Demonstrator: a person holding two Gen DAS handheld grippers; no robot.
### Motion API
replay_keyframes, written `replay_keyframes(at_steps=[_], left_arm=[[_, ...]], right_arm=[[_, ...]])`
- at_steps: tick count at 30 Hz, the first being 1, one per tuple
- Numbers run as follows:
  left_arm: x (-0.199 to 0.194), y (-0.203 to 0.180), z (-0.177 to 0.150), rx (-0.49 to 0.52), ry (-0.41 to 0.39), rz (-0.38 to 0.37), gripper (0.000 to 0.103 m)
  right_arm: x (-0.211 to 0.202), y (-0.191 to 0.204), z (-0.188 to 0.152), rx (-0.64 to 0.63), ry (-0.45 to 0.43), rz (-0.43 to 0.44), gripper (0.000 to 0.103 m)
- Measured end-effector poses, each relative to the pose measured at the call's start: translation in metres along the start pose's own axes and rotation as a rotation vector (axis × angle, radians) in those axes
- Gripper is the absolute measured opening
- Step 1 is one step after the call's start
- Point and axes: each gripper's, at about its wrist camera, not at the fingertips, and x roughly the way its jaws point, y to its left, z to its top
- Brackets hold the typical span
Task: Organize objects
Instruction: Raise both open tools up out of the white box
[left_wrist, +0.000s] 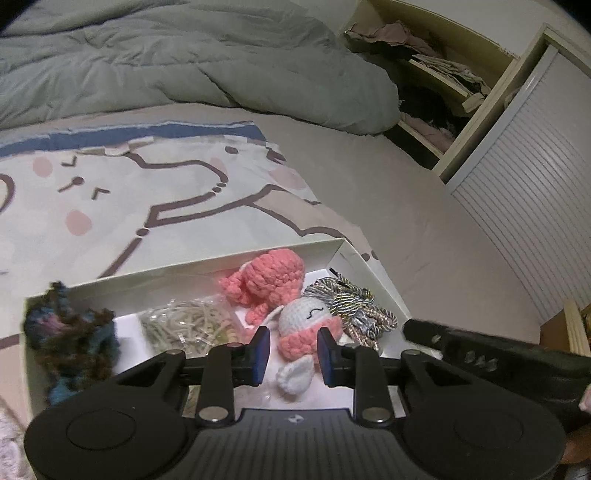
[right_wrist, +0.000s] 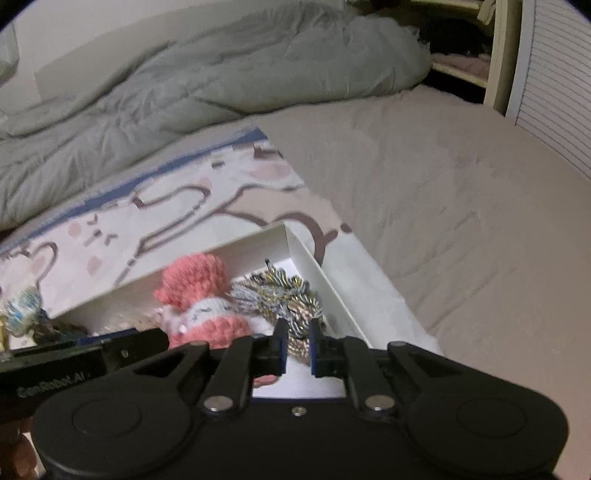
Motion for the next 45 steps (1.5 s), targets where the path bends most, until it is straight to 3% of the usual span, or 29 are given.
replay_keyframes(at_steps=[6,13,18,23,31,45], left_arm=[[-0.024,-0.004,-0.005,0.037,0.007,0.057,0.028],[-0.053,-0.008,-0.009,0.062,-0.012,0.116,0.033],[-0.071,-0.008,-0.011,0.074,-0.028,0.143,0.05],[-0.088,-0.009,-0.012,0.096,-0.054,0.175,0.077],[-0.108,-0.011,-0.017,0.137,-0.08,0.212,0.102],[-0.131,0.005,-0.021,0.145,-0.106,0.267,0.103]], right_arm=[[-0.031,0.002,0.0,-0.002,-0.047,0.022,0.024],[-0.062,0.005,-0.01,-0.027,-0.075,0.019,0.045],[-0.08,0.007,-0.017,-0.04,-0.093,0.02,0.056],[-0.094,0.009,-0.022,-0.053,-0.11,0.013,0.067],[-0.11,0.007,-0.028,-0.054,-0.133,0.001,0.082],[-0.12,0.02,-0.035,-0.121,-0.162,-0.054,0.103]])
